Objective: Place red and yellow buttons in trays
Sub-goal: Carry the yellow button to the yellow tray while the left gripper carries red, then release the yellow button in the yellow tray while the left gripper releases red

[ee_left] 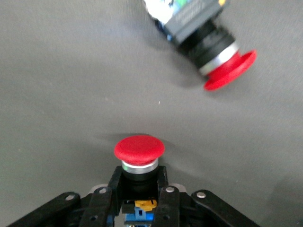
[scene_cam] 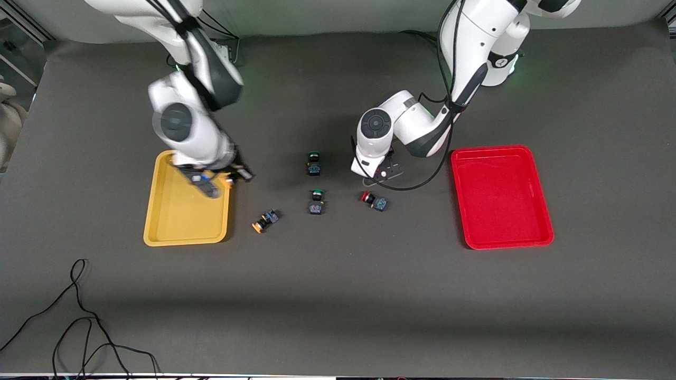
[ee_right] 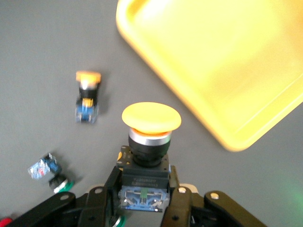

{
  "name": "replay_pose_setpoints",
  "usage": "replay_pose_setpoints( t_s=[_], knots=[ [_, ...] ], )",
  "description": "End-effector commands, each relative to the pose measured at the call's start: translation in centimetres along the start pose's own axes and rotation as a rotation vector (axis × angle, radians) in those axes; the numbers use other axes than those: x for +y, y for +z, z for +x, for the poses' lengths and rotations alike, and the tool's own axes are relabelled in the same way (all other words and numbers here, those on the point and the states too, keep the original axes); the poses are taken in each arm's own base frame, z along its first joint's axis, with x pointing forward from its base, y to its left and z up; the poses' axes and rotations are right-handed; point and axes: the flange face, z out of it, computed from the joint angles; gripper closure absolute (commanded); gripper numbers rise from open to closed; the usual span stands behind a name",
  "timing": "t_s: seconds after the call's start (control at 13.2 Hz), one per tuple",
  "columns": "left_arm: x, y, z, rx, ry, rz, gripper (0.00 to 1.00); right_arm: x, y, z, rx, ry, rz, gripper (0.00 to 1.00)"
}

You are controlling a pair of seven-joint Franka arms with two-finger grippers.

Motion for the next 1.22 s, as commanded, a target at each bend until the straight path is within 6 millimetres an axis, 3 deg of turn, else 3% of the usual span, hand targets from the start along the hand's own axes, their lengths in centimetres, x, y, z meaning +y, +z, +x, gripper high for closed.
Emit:
replay_pose_setpoints(
  t_s=[0.0, 0.15, 0.38, 0.61, 0.68, 0.84, 0.99, 1.14],
  knots=[
    [-1.5, -5.6, 3.6, 0.044, -0.018, -0.023, 1.0, 5.9, -0.6, 5.1, -0.071, -0.017, 0.025, 0.98],
    [-3.9, -10.4, 5.7, 0.013, 0.042, -0.018, 1.0, 9.8, 2.8, 7.0, -0.095, -0.033, 0.016, 0.97],
    [-10.3, -16.1, 9.9, -0.08, 0.22, 0.002, 1.0, 12.7, 8.9, 5.5, -0.065, -0.021, 0.028, 0.97],
    [-18.9, -18.3, 16.0, -0.169, 0.392, 0.024, 1.0, 15.7, 15.6, 5.1, -0.012, -0.043, 0.056, 0.97],
    [-22.3, -17.7, 18.4, -0.185, 0.444, 0.013, 1.0, 15.9, 16.9, 5.0, -0.024, -0.041, 0.042, 0.96],
    [-27.1, -15.4, 21.8, -0.172, 0.499, 0.011, 1.0, 16.0, 18.1, 4.9, -0.035, -0.041, 0.029, 0.96],
    [-29.0, -10.4, 23.4, -0.108, 0.511, 0.011, 1.0, 16.2, 18.5, 4.9, -0.044, -0.038, 0.021, 0.94],
    [-29.3, -6.5, 23.1, -0.042, 0.502, -0.015, 1.0, 16.3, 18.9, 4.9, -0.054, -0.036, 0.011, 0.85]
  ],
)
